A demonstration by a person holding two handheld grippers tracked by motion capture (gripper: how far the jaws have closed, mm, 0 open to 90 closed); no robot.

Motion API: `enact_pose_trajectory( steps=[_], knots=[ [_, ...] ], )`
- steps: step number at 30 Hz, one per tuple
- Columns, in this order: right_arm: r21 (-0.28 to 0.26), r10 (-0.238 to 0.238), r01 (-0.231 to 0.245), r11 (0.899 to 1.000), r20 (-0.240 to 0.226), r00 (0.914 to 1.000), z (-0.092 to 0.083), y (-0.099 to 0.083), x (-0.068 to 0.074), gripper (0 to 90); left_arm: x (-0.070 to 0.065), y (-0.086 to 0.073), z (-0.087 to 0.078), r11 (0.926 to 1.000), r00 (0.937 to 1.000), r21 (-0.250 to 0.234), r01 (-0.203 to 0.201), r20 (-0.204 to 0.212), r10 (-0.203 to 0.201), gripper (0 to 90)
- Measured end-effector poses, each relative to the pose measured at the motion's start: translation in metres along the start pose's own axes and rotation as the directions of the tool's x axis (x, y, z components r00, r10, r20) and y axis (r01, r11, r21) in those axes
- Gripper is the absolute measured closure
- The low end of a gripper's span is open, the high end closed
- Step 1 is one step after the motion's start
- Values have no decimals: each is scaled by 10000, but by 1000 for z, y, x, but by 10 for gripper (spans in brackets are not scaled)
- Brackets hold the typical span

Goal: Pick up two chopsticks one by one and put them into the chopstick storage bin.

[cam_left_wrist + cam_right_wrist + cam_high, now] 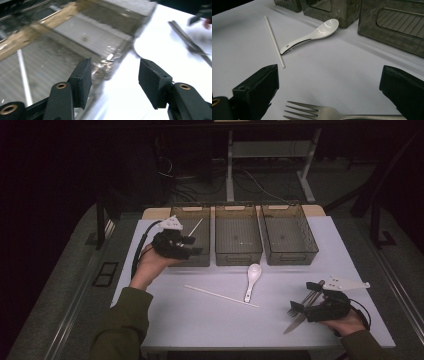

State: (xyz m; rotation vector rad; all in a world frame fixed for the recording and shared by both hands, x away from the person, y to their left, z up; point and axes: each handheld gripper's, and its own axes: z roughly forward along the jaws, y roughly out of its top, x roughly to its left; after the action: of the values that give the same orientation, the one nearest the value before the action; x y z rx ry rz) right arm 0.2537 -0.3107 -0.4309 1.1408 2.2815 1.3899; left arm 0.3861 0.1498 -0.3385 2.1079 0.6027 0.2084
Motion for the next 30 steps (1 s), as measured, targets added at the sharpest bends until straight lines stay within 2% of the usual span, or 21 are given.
enact_pose_trajectory(
  steps=[3,4,5,7,8,12,13,14,16,19,20,22,27,30],
  knots=[
    [36,42,-42,10000,4,10000,0,0,0,23,-16,-5,-2,9987,9985,-9,-512,186,512,482],
    [43,43,-43,10000,10,10000,0,0,0,24,-21,-7,-2,9983,9982,-67,-578,145,579,539],
    [43,43,-43,10000,10,10000,0,0,0,24,-25,-10,-2,9977,9976,-22,-685,118,685,539],
    [-6,14,-14,10000,14,10000,0,0,0,24,-31,-16,-2,9968,9967,-80,-797,157,799,647],
    [-6,14,-14,10000,14,10000,0,0,0,24,-34,-20,-1,9965,9964,-58,-830,164,831,647],
    [14,23,-23,10000,16,10000,0,0,0,24,-39,-37,4,9947,9947,305,-985,325,975,798],
    [21,15,-15,10000,17,10000,0,0,0,24,-39,-42,6,9940,9944,431,-1003,386,986,811],
    [21,19,-19,10000,22,10000,0,0,0,24,-38,-50,9,9908,9934,769,-1110,363,1085,811],
    [7,10,-10,10000,19,10000,0,0,0,23,-38,-53,11,9892,9933,931,-1131,355,1102,818],
    [-3,-17,17,10000,17,10000,0,0,0,24,-34,-63,14,9888,9954,1154,-943,288,915,855],
    [-3,-21,21,10000,21,10000,0,0,0,24,-30,-69,17,9868,9962,1367,-874,175,858,865],
    [25,-20,20,10000,22,10000,0,0,1,24,-28,-71,17,9854,9965,1485,-830,147,817,888],
    [29,-22,22,10000,19,10000,0,0,1,24,-18,-82,23,9792,9983,1957,-534,-109,567,889],
    [29,-30,30,10000,19,10000,0,0,1,24,-12,-88,24,9778,9992,2073,-297,-199,345,889]
  ],
)
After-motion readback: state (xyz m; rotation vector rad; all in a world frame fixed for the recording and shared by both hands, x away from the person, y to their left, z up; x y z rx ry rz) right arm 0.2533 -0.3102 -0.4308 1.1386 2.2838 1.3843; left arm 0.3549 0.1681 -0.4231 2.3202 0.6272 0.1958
